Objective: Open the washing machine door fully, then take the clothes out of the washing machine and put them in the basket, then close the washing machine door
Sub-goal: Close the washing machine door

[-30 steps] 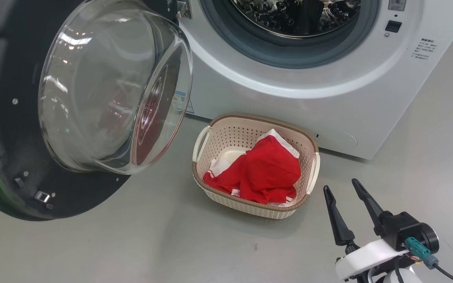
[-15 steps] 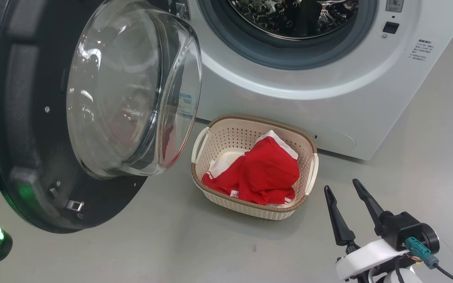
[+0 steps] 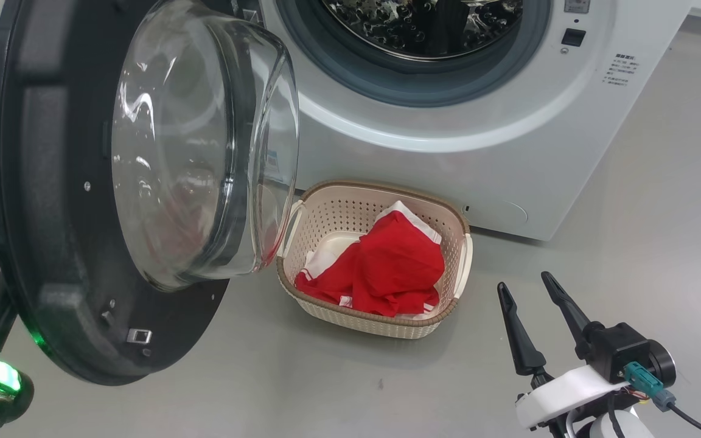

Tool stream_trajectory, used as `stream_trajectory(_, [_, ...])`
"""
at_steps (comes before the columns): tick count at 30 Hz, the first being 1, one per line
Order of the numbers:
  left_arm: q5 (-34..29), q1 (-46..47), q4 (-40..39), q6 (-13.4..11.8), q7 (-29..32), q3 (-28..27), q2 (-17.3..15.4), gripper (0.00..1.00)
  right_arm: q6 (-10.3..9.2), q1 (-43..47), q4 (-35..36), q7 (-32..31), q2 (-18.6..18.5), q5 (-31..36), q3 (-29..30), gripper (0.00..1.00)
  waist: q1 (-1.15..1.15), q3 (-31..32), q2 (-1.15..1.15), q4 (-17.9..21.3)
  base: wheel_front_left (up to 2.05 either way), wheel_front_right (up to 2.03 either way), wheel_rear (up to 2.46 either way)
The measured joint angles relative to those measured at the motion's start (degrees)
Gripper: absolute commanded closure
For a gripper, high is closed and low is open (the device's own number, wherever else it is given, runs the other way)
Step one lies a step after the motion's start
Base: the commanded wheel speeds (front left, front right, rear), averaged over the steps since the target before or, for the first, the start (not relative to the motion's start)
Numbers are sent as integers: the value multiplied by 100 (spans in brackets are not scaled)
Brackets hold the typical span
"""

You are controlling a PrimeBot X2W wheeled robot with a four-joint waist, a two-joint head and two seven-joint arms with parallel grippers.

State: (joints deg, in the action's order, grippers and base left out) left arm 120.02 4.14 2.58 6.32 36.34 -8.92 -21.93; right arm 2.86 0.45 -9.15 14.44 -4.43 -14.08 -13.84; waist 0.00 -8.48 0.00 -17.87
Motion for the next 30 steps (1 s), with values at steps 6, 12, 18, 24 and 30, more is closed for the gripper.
stream_trajectory(6, [0, -111, -219, 3, 198, 63, -8, 100, 0, -43, 1, 0, 16, -1, -7, 0, 0, -38, 0, 189, 0, 0, 0])
stream_trajectory(12, [-11, -149, -430, 4, 292, 156, -2, 100, -4, -145, 5, 0, 37, -30, -9, 0, 0, -96, 0, 434, 0, 0, 0])
stream_trajectory(18, [-45, -248, -676, 10, 416, 343, 38, 100, -7, -164, -5, 0, 68, -55, -16, 0, 0, -168, 0, 782, 0, 0, 0])
stream_trajectory(24, [-88, -265, -856, 10, 497, 526, 85, 100, -7, -283, -15, 0, 80, -92, -30, 0, 0, -238, 0, 1087, 0, 0, 0])
stream_trajectory(30, [-135, -264, -946, 9, 546, 713, 104, 100, -7, -405, -13, 0, 87, -99, -51, 0, 0, -318, 0, 1381, 0, 0, 0])
